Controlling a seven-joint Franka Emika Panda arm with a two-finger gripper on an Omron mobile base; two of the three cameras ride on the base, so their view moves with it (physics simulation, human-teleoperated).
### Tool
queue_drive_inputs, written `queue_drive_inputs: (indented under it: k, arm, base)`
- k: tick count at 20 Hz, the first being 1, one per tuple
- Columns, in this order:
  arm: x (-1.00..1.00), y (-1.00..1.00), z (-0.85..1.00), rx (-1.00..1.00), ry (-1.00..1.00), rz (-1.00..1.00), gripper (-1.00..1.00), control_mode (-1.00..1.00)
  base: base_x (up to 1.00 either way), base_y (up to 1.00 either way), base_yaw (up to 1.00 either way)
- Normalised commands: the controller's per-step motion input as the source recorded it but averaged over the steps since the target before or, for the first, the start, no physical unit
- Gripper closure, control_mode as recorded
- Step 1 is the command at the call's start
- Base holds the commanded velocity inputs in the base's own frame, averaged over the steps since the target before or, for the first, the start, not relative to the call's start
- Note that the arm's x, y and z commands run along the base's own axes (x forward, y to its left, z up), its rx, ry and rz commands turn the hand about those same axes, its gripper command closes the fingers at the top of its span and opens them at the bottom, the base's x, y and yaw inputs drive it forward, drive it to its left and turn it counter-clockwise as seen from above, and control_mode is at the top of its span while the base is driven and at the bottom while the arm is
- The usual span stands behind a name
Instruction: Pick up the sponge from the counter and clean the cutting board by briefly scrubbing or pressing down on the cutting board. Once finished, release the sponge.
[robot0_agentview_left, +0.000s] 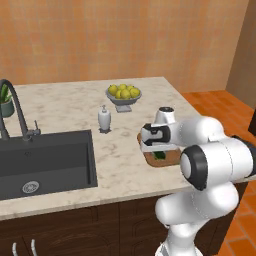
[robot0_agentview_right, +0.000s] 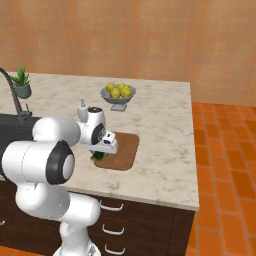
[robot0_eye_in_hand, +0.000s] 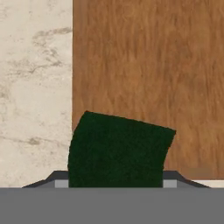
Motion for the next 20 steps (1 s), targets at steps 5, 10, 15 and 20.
queue_drive_inputs:
  k: [5,10,15,20]
  arm:
    - [0.25,0.00,-0.17,0.00,0.00,0.08,1.00,-1.00]
    - [0.00,0.00,-0.52,0.00,-0.01,0.02,1.00,-1.00]
    - [0.00,0.00,-0.56,0.00,-0.05,0.00,1.00,-1.00]
    - [0.26,-0.01,-0.08,0.00,0.00,0.00,1.00,-1.00]
  base:
    - [0.00,0.00,0.00]
    - [0.00,0.00,0.00]
    - [0.00,0.00,0.00]
    - [0.00,0.00,0.00]
